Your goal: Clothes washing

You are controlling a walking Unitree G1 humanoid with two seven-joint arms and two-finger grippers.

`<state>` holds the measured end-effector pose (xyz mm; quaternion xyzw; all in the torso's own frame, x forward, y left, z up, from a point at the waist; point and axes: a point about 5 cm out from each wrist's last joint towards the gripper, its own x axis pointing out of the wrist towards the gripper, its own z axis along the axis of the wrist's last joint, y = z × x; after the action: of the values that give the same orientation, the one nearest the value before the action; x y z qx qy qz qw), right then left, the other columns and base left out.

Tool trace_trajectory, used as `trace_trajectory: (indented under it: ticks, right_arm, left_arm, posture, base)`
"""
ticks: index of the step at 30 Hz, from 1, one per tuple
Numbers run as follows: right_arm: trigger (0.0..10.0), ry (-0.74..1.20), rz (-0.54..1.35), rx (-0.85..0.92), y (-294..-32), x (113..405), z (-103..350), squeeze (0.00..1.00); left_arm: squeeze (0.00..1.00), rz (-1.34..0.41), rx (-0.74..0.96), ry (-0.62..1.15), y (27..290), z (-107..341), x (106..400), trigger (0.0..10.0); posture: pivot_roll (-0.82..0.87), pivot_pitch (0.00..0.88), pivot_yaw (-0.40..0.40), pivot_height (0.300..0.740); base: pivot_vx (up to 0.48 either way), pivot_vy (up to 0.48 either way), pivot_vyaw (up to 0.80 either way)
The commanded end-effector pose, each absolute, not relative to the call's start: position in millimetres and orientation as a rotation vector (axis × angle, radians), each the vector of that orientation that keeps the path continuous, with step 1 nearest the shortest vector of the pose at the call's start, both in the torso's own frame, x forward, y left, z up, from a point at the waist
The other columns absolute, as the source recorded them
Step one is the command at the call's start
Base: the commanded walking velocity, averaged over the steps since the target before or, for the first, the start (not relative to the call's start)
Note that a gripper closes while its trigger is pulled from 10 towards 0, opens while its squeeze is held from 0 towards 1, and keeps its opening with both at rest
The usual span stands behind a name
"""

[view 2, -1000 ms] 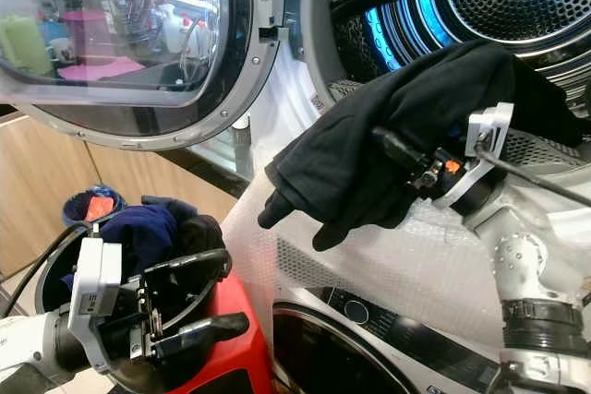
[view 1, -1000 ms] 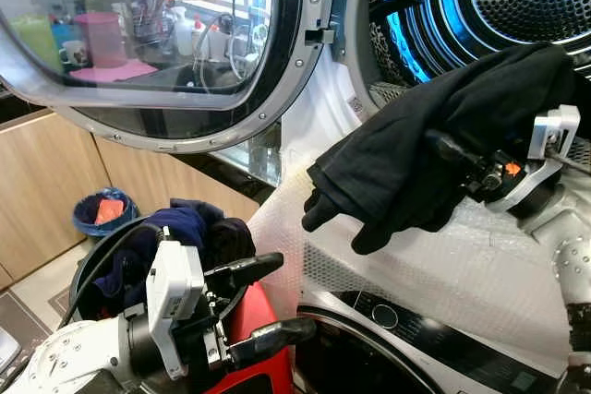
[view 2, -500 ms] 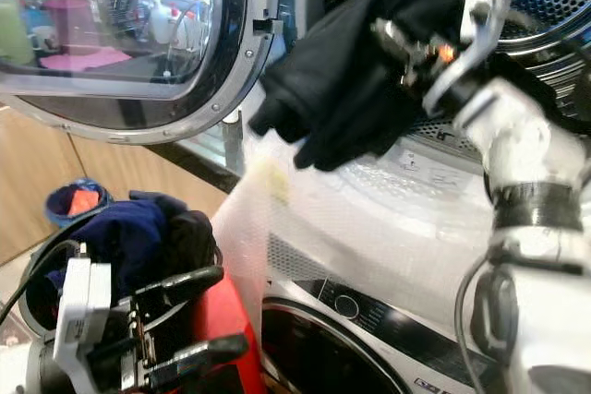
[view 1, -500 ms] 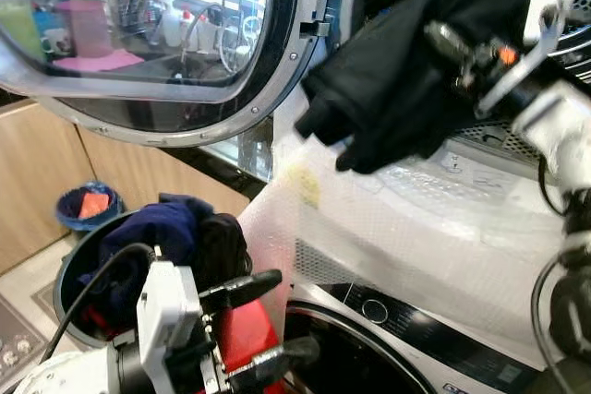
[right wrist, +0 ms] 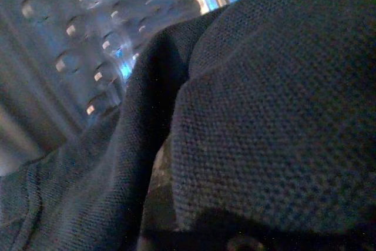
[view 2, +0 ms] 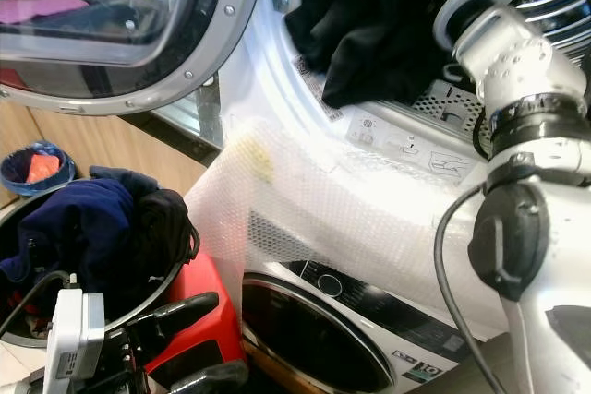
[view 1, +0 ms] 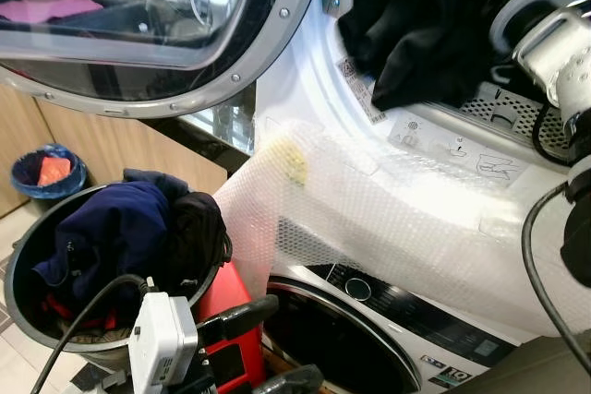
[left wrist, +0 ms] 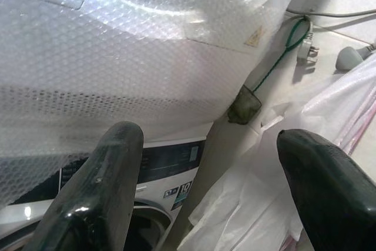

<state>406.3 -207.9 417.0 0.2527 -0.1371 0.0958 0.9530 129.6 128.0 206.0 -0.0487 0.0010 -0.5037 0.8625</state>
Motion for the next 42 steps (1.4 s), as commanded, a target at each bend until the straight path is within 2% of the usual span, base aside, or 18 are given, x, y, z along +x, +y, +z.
trace_trajectory:
  ticks: [1, 3, 4, 5, 6, 11, 16, 18, 22, 30, 31, 32, 33, 42]
  right_arm:
    - [10.0, -0.346, 0.166, 0.541, -216.0, 400.2, 434.3, 0.0]
    - [10.0, -0.345, 0.164, 0.541, -215.9, 400.3, 434.6, 0.0]
    - [10.0, -0.438, 0.068, 0.581, -224.9, 395.0, 448.0, 0.0]
    - [10.0, -0.626, -0.142, 0.677, -248.6, 377.9, 474.1, 0.0]
    - [10.0, -0.666, -0.194, 0.696, -253.5, 373.0, 479.9, 0.0]
    - [10.0, -0.752, -0.328, 0.585, -247.1, 365.2, 492.5, 0.0]
    - [10.0, -0.725, -0.253, 0.504, -221.2, 371.7, 495.3, 0.0]
    - [10.0, -0.685, -0.179, 0.357, -194.5, 380.5, 489.8, 0.0]
    - [10.0, -0.553, -0.068, 0.284, -168.4, 396.2, 466.7, 0.0]
    - [10.0, -0.362, 0.077, 0.298, -154.4, 408.9, 439.9, 0.0]
    - [10.0, -0.335, 0.103, 0.313, -152.9, 409.6, 437.9, 0.04]
    - [10.0, -0.313, 0.113, 0.323, -153.2, 409.9, 436.6, 0.58]
    - [10.0, -0.292, 0.126, 0.343, -154.1, 410.0, 435.8, 1.0]
    - [10.0, -0.114, 0.018, 0.558, -178.2, 410.3, 423.8, 1.0]
  left_arm:
    - [0.0, -1.077, -0.11, -0.001, 123.9, 209.7, 124.3, 10.0]
    - [0.0, -1.076, -0.11, 0.0, 123.8, 209.9, 124.0, 10.0]
    - [0.0, -1.068, -0.122, -0.003, 122.5, 209.2, 123.0, 10.0]
    - [0.0, -1.041, -0.155, -0.014, 120.1, 208.7, 121.9, 10.0]
    - [0.0, -1.033, -0.163, -0.017, 119.6, 208.6, 121.7, 10.0]
    - [0.0, -1.003, -0.176, -0.022, 119.4, 208.3, 121.7, 10.0]
    - [0.0, -0.995, -0.182, -0.021, 118.6, 209.1, 123.3, 10.0]
    - [0.0, -0.986, -0.173, -0.02, 118.9, 208.9, 123.7, 10.0]
    - [0.0, -0.976, -0.173, -0.024, 118.3, 209.1, 123.8, 10.0]
    - [0.0, -0.971, -0.174, -0.027, 118.3, 209.4, 123.9, 10.0]
    - [0.0, -0.97, -0.172, -0.028, 118.3, 209.6, 124.2, 10.0]
    - [0.0, -0.968, -0.17, -0.029, 118.5, 209.8, 124.5, 10.0]
    - [0.0, -0.968, -0.17, -0.029, 118.5, 210.0, 124.8, 10.0]
    - [0.0, -0.953, -0.169, -0.042, 119.8, 213.0, 127.9, 10.0]
  posture:
    - [0.1, 0.194, -0.21, 0.74]
    - [0.1, 0.194, -0.21, 0.74]
    - [0.1, 0.207, -0.226, 0.74]
    - [0.1, 0.22, -0.239, 0.74]
    - [0.1, 0.224, -0.242, 0.74]
    - [0.1, 0.224, -0.245, 0.74]
    - [0.1, 0.226, -0.245, 0.74]
    - [0.11, 0.221, -0.243, 0.74]
    - [0.11, 0.214, -0.241, 0.74]
    - [0.11, 0.202, -0.238, 0.74]
    - [0.11, 0.199, -0.237, 0.74]
    - [0.11, 0.199, -0.236, 0.74]
    - [0.11, 0.199, -0.236, 0.74]
    - [0.09, 0.193, -0.226, 0.74]
  base:
    - [0.0, 0.0, 0.0]
    - [0.0, 0.0, 0.0]
    - [0.0, 0.0, 0.0]
    - [0.0, 0.0, 0.0]
    - [0.0, 0.0, 0.0]
    - [0.0, 0.0, 0.0]
    - [0.0, 0.0, 0.0]
    - [0.0, 0.0, 0.0]
    - [0.0, 0.0, 0.0]
    - [0.0, 0.0, 0.0]
    - [0.0, 0.0, 0.0]
    - [0.0, 0.0, 0.0]
    - [0.0, 0.0, 0.0]
    - [0.0, 0.0, 0.0]
